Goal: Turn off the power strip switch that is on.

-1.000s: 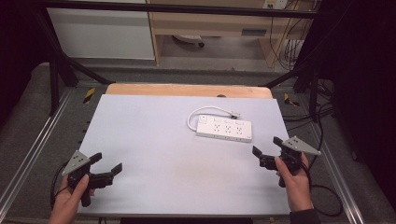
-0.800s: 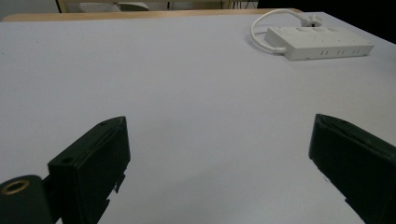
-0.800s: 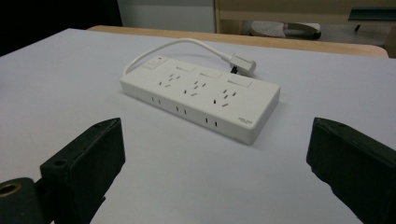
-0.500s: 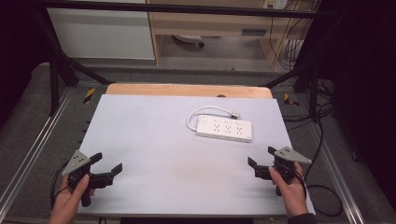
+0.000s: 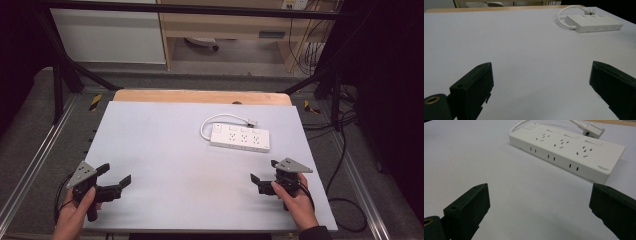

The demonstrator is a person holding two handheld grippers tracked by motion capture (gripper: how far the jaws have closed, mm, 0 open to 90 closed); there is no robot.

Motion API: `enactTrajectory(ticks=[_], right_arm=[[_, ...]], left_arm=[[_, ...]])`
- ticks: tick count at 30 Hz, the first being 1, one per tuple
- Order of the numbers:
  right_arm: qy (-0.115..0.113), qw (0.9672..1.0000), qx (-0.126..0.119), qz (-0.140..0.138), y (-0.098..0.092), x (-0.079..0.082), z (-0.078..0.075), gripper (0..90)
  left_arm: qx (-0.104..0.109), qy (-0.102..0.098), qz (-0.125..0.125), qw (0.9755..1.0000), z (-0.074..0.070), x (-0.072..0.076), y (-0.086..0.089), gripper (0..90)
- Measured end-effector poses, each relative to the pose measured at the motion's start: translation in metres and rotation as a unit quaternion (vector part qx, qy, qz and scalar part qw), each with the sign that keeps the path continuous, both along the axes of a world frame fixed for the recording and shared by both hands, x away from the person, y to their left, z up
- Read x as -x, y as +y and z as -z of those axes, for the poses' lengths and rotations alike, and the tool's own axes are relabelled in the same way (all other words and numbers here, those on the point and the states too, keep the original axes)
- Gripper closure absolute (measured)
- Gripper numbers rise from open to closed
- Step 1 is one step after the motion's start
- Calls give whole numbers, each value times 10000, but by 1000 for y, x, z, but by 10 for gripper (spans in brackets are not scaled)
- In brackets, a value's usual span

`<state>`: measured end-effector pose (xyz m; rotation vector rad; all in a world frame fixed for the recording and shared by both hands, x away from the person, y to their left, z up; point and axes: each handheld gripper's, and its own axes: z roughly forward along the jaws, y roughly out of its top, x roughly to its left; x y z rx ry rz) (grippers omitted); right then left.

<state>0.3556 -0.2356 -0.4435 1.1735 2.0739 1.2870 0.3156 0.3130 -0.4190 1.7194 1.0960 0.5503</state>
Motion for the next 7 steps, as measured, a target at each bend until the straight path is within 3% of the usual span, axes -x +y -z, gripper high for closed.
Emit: enactTrajectory(ticks=[7], right_arm=[[-1, 9996, 244, 150, 17, -13, 3, 34]], left_arm=[[-10, 4, 18, 10000, 0, 0, 0, 52]])
